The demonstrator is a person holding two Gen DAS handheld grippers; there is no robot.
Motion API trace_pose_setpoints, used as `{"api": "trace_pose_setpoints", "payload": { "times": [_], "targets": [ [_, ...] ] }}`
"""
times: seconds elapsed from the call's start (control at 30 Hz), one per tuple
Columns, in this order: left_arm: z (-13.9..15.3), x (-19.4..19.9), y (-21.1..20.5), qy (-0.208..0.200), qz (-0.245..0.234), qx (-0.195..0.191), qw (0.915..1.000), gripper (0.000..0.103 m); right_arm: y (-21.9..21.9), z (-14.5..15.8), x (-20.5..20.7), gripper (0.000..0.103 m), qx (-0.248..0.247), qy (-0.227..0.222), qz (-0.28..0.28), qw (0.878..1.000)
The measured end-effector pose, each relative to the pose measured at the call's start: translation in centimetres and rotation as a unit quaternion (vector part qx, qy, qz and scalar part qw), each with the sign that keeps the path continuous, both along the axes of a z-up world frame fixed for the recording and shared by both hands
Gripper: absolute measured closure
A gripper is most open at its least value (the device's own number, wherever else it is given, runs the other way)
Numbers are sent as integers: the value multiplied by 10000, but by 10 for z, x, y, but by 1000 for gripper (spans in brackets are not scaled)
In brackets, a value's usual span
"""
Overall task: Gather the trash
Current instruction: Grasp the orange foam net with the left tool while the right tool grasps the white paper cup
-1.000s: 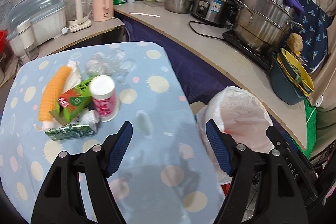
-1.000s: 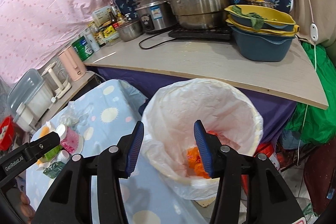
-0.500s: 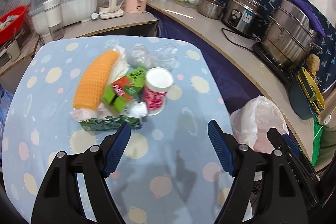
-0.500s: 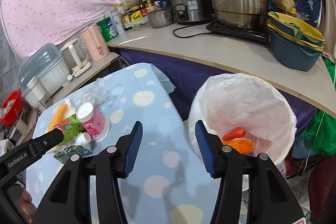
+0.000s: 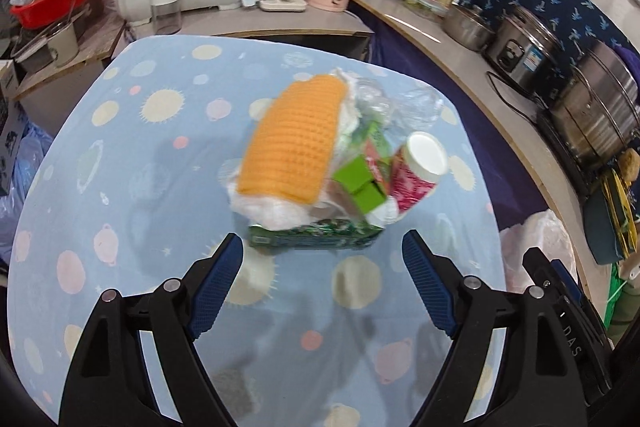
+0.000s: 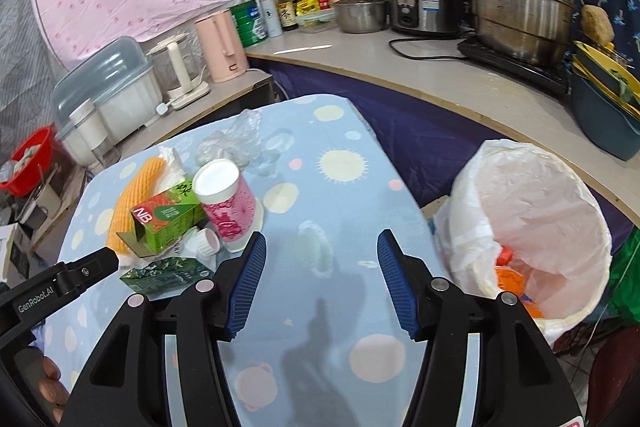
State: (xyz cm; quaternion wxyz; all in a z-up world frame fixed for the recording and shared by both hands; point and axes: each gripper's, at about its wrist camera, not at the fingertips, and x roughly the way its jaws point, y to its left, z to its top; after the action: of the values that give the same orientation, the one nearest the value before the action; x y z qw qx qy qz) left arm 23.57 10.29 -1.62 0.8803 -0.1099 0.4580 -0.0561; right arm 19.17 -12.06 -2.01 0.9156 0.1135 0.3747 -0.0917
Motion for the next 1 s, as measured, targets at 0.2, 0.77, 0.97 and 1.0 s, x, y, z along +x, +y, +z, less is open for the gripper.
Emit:
{"api": "trace_pose_setpoints", "payload": {
  "times": [0.2,0.77,0.97,1.0],
  "targets": [
    [-9,14,24,64,247,-56,9997,16,21,-12,24,44,42,89,224,9997],
    [-31,58,33,216,151,-86,9996,16,62,-46,96,42,171,299,584,9977],
    [-36,69,30,252,89,-132,9996,16,64,-53,113,42,199,280,555,9979],
    [-37,71,30,264,78,-137,9995,16,63,-54,115,42,192,278,543,9980]
  ]
}}
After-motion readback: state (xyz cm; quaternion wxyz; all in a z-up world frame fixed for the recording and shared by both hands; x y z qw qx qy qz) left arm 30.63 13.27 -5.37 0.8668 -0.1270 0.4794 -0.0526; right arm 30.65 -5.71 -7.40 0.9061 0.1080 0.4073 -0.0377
